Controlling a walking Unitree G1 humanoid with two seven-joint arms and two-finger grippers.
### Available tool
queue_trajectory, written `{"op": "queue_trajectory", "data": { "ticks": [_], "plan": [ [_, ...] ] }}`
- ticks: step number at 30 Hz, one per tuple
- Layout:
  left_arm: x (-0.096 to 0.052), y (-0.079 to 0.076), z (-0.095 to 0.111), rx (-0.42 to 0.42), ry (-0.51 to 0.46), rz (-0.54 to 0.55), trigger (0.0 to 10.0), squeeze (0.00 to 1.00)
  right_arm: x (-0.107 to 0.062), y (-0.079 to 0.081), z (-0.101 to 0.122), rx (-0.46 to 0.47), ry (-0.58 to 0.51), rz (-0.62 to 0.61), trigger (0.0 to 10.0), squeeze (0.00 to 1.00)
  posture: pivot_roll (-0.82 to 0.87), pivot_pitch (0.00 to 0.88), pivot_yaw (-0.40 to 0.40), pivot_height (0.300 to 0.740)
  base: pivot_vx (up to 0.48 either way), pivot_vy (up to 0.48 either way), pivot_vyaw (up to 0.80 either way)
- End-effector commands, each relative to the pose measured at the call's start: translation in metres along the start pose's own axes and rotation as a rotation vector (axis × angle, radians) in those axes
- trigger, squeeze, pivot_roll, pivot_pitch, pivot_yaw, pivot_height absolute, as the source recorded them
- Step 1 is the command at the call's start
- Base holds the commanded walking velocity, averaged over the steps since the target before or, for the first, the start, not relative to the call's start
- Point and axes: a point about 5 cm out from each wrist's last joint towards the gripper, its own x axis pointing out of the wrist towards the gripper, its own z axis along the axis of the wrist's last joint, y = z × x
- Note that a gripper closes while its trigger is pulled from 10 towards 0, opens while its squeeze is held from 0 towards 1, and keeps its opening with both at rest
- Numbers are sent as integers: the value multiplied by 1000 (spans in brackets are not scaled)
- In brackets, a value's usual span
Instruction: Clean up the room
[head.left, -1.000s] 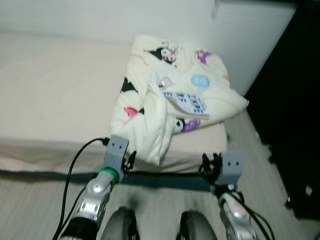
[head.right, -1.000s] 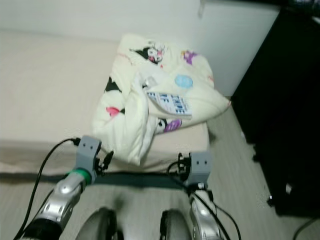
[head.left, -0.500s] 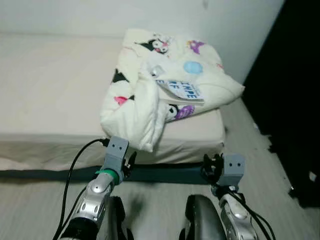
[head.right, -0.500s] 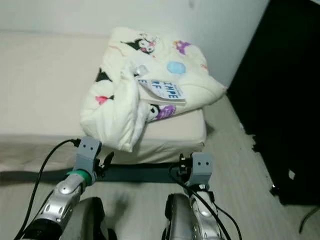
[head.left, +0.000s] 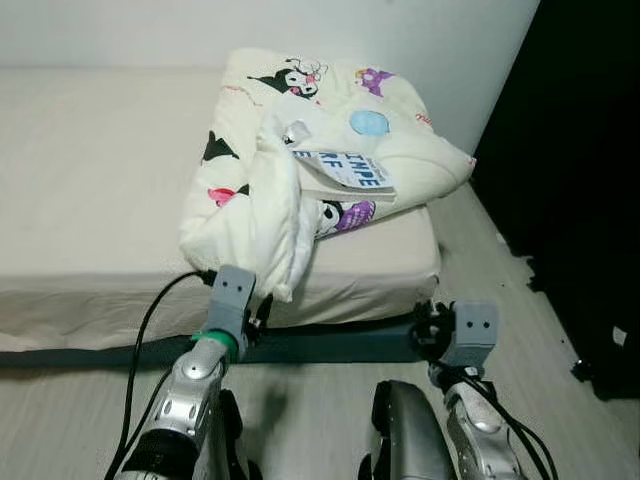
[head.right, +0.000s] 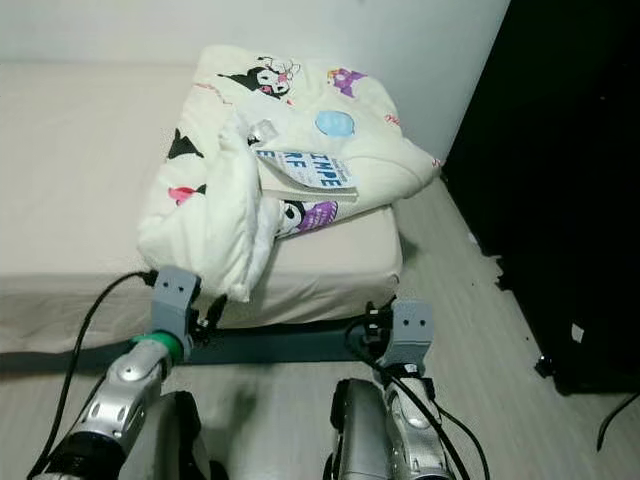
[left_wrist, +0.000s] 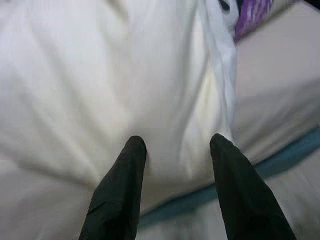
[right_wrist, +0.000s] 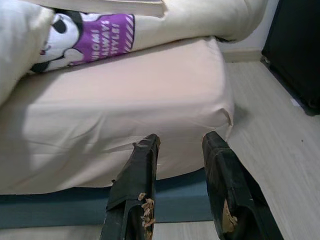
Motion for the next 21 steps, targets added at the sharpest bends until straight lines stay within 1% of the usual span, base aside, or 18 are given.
{"op": "queue_trajectory", "data": {
  "ticks": [1,3,5,6,8,9,10,11,12,14,15,16,17,18,19,21],
  "plan": [
    [2,2,13,-1,-62,23,10000,0,1,-1,4,12,-18,3,10000,0,16,121,30,525,0,0,0],
    [5,4,33,2,-143,41,10000,0,4,-1,11,21,-41,20,10000,0,18,129,31,525,0,0,0],
    [7,5,65,17,-260,35,10000,0,10,1,25,31,-86,53,10000,0,28,151,34,525,0,0,0],
    [7,5,65,17,-260,35,10000,0,10,1,25,31,-86,53,10000,0,28,151,34,525,0,0,0],
    [5,10,97,32,-371,44,10000,0,19,2,42,54,-137,93,10000,0,42,165,34,525,0,0,0],
    [5,10,97,32,-371,44,10000,0,19,2,42,54,-137,93,10000,0,42,165,34,525,0,0,0],
    [4,12,107,34,-406,50,10000,0,22,3,49,64,-156,110,10000,0,42,165,34,525,0,0,0],
    [2,16,121,36,-449,61,10000,0,29,4,61,87,-188,134,10000,0,55,179,36,525,0,0,0],
    [2,16,121,36,-449,61,10000,0,29,4,61,87,-188,134,10000,0,55,179,36,525,0,0,0],
    [-4,23,145,61,-519,71,10000,0,46,4,94,172,-284,172,10000,0,91,206,37,525,0,0,0],
    [-4,23,145,61,-519,71,10000,0,46,4,94,172,-284,172,10000,0,91,206,37,525,0,0,0],
    [-6,24,152,73,-539,71,10000,0,52,4,106,204,-318,187,10000,0,91,206,37,525,0,0,0],
    [-6,24,152,73,-539,71,10000,0,52,4,106,204,-318,187,10000,0,91,206,37,525,0,0,0],
    [-8,23,155,89,-547,59,10000,0,61,-1,117,293,-344,172,10000,0,98,209,36,525,0,0,0],
    [-8,23,155,89,-547,59,10000,0,61,-1,117,293,-344,172,10000,0,98,209,36,525,0,0,0],
    [-12,19,156,100,-544,42,10000,0,78,-20,129,540,-368,106,10000,0,143,225,42,525,0,0,0]
  ]
}}
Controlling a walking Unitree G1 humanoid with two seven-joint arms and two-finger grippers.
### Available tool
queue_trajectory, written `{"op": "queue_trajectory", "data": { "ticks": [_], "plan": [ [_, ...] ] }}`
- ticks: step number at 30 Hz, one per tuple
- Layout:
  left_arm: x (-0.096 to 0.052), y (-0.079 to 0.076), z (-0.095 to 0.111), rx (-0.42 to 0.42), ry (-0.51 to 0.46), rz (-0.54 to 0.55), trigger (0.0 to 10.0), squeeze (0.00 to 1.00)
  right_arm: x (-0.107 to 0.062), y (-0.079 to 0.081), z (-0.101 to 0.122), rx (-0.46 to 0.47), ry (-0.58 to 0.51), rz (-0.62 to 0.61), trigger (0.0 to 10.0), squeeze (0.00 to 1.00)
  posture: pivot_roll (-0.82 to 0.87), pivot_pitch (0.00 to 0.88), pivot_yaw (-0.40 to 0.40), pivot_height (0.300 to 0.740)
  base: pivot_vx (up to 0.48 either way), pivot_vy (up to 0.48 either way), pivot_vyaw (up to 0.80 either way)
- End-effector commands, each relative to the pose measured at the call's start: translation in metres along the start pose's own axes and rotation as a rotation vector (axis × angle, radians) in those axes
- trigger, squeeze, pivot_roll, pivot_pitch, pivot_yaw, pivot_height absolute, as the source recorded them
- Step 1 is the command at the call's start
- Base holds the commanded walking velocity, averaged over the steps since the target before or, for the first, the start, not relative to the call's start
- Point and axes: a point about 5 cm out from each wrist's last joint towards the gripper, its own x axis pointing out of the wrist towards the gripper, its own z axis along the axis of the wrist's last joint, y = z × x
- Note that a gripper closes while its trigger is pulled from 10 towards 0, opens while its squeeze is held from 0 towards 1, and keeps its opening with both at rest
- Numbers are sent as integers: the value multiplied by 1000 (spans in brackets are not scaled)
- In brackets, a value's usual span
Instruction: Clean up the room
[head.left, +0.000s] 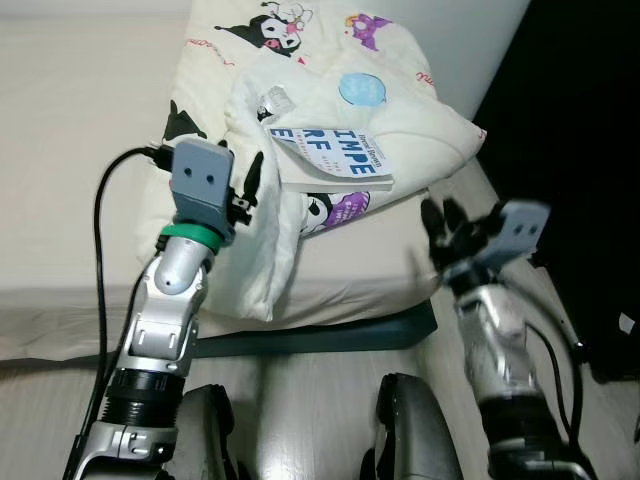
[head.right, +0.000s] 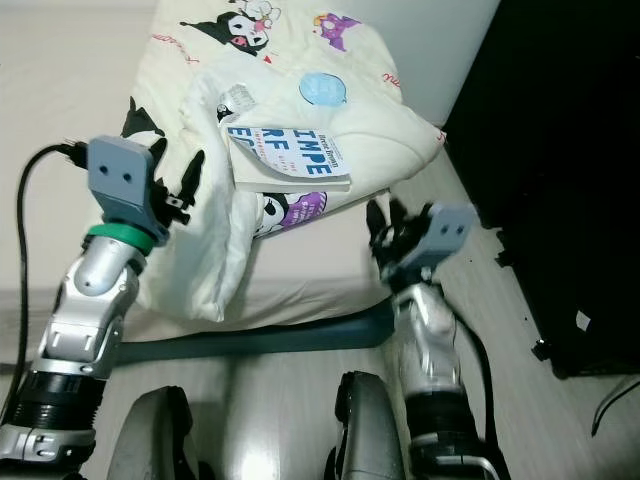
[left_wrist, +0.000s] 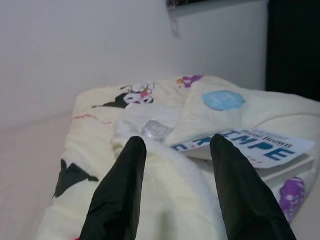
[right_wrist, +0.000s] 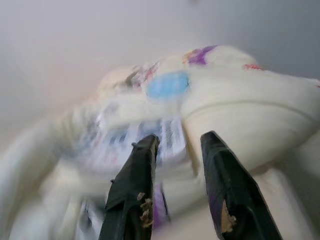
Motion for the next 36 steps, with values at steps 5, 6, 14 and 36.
{"op": "queue_trajectory", "data": {
  "ticks": [5,6,14,36],
  "plan": [
    [-13,-6,-2,4,47,-44,10000,0,4,-39,1,378,-20,-160,10000,1000,176,241,57,525,0,0,0],
    [-15,-6,0,7,50,-51,10000,0,7,-40,2,443,-21,-160,10000,1000,183,248,58,525,0,0,0],
    [-25,-6,22,69,21,-105,10000,0,16,-29,-19,557,149,-125,10000,745,256,283,56,525,0,0,0],
    [-53,-6,55,131,41,-168,10000,0,32,-21,-10,622,136,-55,10000,0,400,389,96,525,0,0,0]
  ]
}}
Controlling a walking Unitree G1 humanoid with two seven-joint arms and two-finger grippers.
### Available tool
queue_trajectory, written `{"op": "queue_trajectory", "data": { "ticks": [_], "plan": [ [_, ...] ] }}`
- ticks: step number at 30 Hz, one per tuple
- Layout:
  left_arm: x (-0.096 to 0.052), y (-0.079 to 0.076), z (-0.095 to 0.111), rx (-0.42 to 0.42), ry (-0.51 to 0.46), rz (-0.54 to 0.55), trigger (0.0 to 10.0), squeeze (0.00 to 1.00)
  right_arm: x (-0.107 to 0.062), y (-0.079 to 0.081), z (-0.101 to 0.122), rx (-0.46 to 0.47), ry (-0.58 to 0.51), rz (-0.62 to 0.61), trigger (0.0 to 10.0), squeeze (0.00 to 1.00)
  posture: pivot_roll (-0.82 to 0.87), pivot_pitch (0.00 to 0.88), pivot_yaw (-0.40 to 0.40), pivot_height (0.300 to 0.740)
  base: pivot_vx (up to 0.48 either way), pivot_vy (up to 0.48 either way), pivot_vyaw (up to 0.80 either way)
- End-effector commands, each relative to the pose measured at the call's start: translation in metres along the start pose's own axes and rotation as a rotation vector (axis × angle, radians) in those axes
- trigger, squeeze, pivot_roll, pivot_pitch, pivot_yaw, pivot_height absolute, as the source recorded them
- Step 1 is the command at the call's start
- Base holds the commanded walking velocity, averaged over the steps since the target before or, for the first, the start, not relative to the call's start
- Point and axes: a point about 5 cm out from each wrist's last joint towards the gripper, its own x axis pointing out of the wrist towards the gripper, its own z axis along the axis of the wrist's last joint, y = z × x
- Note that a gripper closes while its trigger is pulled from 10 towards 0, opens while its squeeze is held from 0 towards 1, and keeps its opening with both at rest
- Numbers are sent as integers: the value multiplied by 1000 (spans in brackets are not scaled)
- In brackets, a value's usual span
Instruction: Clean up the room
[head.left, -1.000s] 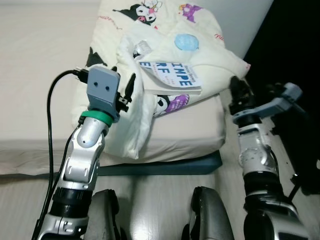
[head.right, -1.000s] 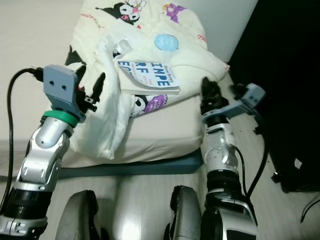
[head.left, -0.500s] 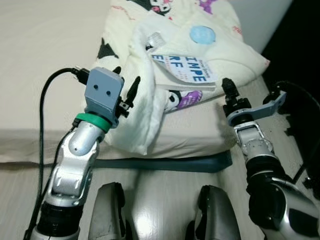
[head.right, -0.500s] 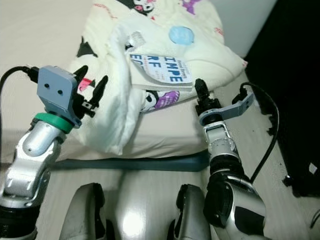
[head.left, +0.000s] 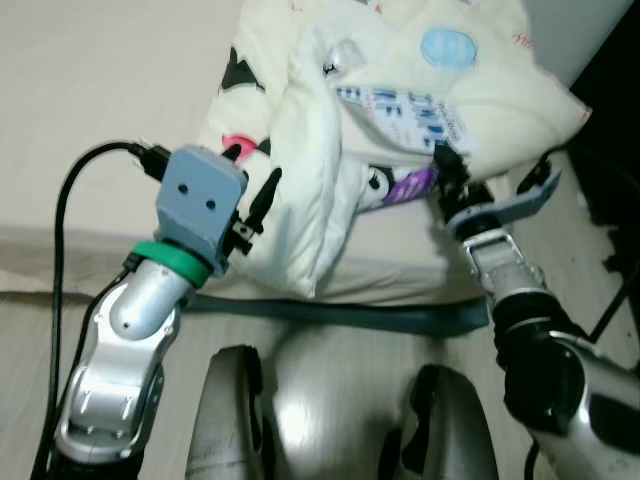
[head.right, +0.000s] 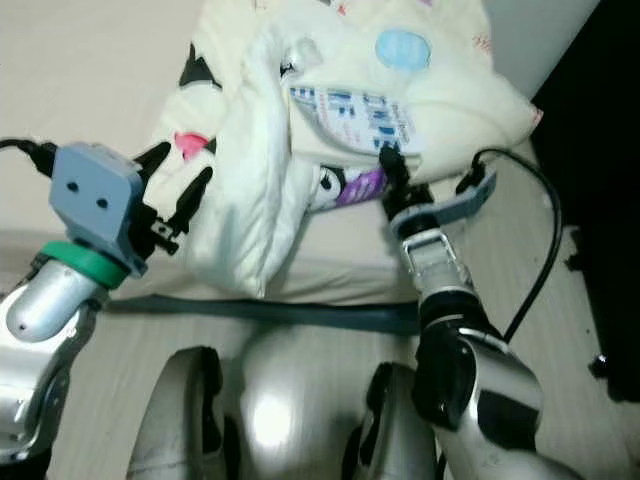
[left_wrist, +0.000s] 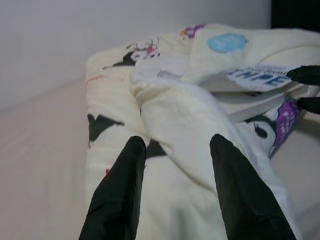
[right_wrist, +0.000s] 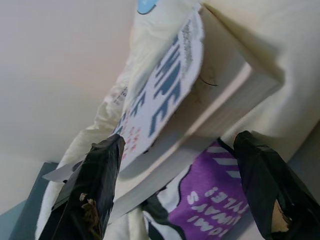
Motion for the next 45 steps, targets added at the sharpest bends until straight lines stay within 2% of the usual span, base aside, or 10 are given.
{"op": "queue_trajectory", "data": {
  "ticks": [1,18,19,23,32,34,36,38,41,45],
  "plan": [
    [-4,-1,1,5,14,-15,10000,0,-2,-4,1,23,-4,-17,10000,0,402,391,97,525,0,0,0],
    [-14,1,11,11,71,-27,10000,0,4,5,19,-19,-18,44,8353,0,430,439,116,525,0,0,0],
    [-15,1,11,11,73,-29,10000,0,6,8,20,-29,-19,55,7490,0,432,440,118,525,0,0,0],
    [-16,0,12,12,79,-34,10000,0,11,17,26,-49,-35,96,6667,0,439,444,123,525,0,0,0],
    [-17,-1,12,12,97,-43,10000,0,16,31,47,-34,-116,198,6863,0,439,447,128,525,0,0,0],
    [-17,-2,12,10,103,-46,10000,0,16,33,51,-29,-133,209,6431,0,439,447,128,525,0,0,0],
    [-18,-2,12,9,110,-50,10000,0,18,39,59,-22,-158,247,4627,0,433,447,133,525,0,0,0],
    [-18,-2,12,9,114,-50,10000,0,19,45,61,-20,-161,280,4314,0,433,447,133,525,0,0,0],
    [-18,-2,12,8,118,-51,10000,0,22,52,63,-16,-161,313,5804,0,433,447,133,525,0,0,0],
    [-17,-3,12,6,119,-55,10000,0,24,55,61,-4,-152,327,5686,0,427,444,133,525,0,0,0]
  ]
}}
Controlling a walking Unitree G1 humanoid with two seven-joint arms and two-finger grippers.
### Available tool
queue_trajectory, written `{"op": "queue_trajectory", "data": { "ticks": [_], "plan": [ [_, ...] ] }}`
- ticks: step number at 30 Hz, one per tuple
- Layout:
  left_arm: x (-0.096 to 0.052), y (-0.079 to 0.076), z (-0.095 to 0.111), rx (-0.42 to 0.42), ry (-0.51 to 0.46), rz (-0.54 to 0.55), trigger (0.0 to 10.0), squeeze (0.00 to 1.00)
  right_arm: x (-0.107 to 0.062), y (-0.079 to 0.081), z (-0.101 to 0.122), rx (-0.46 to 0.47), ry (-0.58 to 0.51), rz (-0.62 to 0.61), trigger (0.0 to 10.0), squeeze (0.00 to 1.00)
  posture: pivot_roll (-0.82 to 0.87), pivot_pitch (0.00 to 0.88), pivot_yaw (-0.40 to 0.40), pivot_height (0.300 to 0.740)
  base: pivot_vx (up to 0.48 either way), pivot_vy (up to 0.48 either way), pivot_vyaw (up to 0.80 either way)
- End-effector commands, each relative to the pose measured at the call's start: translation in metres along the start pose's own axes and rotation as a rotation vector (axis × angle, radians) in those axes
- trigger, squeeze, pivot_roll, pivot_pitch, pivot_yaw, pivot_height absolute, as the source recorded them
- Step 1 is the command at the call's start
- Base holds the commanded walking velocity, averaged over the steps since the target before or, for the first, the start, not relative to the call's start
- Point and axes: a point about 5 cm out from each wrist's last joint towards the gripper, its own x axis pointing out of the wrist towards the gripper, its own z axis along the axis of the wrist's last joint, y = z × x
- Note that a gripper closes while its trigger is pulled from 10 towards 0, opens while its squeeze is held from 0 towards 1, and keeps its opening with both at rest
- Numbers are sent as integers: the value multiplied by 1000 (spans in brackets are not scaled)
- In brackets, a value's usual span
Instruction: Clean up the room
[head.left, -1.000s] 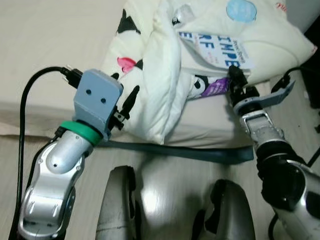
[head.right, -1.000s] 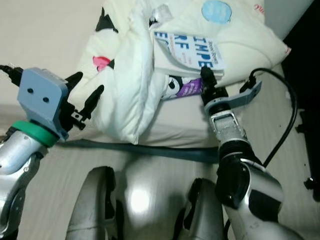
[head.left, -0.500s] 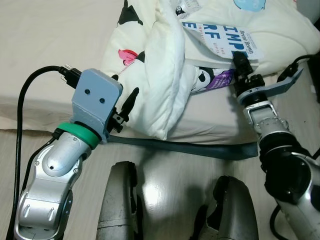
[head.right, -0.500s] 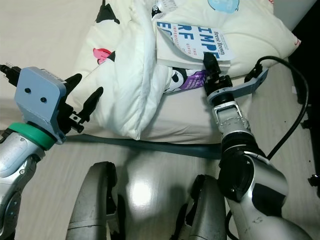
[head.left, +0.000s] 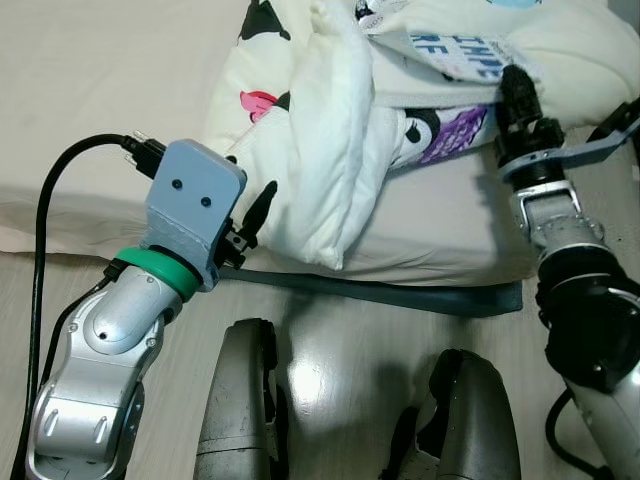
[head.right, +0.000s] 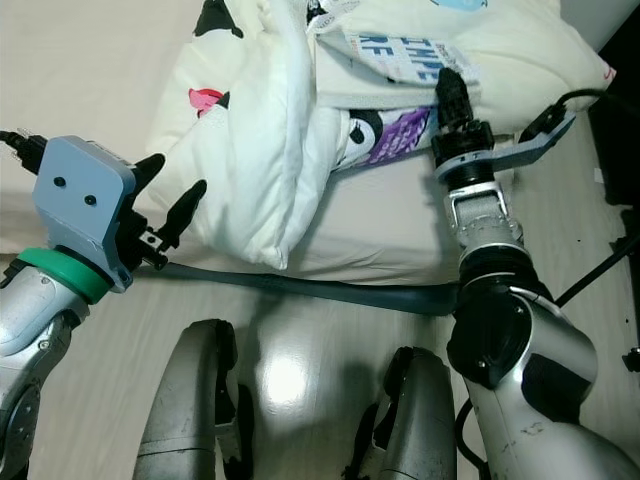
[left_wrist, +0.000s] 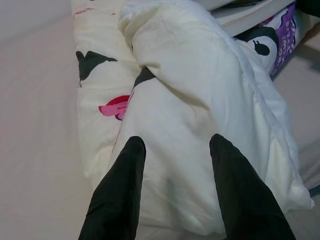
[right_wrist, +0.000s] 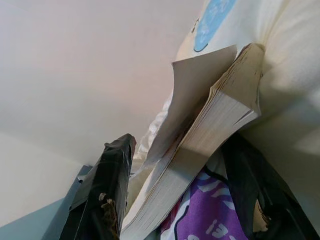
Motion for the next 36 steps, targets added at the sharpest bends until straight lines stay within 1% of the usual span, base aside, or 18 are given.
{"op": "queue_trajectory", "data": {
  "ticks": [1,2,3,4,7,8,9,10,12,18,19,20,22,24,28,30,35,36],
  "plan": [
    [-4,-3,1,4,4,-21,10000,0,4,6,0,18,-11,40,5686,0,427,444,133,525,0,0,0],
    [-4,-3,1,4,4,-19,10000,0,6,8,-2,14,7,59,6431,0,427,444,133,525,0,0,0],
    [-4,-2,1,5,6,-18,10000,0,8,10,-5,13,27,68,9961,0,427,444,133,525,0,0,0],
    [-4,-2,1,4,7,-16,10000,0,9,12,-8,5,46,78,10000,0,422,440,131,525,0,0,0],
    [-4,-2,1,3,9,-16,10000,0,10,13,-11,-3,61,85,10000,0,422,440,131,525,0,0,0],
    [-4,-3,0,2,9,-17,10000,0,10,13,-16,-26,94,86,10000,0,416,437,128,525,0,0,0],
    [-4,-3,0,2,9,-17,10000,0,10,13,-16,-26,94,86,10000,0,416,437,128,525,0,0,0],
    [-4,-4,0,1,9,-18,10000,0,10,15,-25,-72,148,102,10000,0,416,437,128,525,0,0,0],
    [-4,-4,0,0,9,-19,10000,0,10,17,-28,-78,162,123,10000,0,416,437,128,525,0,0,0],
    [-3,-4,0,-2,7,-23,10000,0,12,17,-24,-18,103,97,10000,0,410,429,133,525,0,0,0],
    [-2,-4,0,-2,5,-26,10000,0,9,9,-19,23,64,20,10000,0,408,422,134,525,0,0,0],
    [-2,-4,0,-2,5,-26,10000,0,9,9,-19,23,64,20,10000,0,408,422,134,525,0,0,0],
    [-2,-4,1,-2,4,-27,10000,0,3,0,-14,57,19,-69,10000,0,408,422,134,525,0,0,0],
    [-2,-4,1,2,5,-25,10000,0,-2,-8,-7,62,-23,-130,10000,0,408,422,134,525,0,0,0],
    [-2,-3,1,6,7,-23,10000,0,-3,-10,1,69,-57,-132,10000,0,426,419,140,525,0,0,0],
    [-3,-2,1,8,9,-24,10000,0,-3,-11,9,84,-75,-167,10000,0,423,419,142,525,0,0,0],
    [-2,-3,1,9,8,-28,10000,0,-5,-16,9,87,-52,-252,10000,0,422,417,143,525,0,0,0],
    [-2,-3,1,9,7,-28,10000,0,-5,-16,8,87,-45,-268,6314,0,422,417,143,525,0,0,0]
  ]
}}
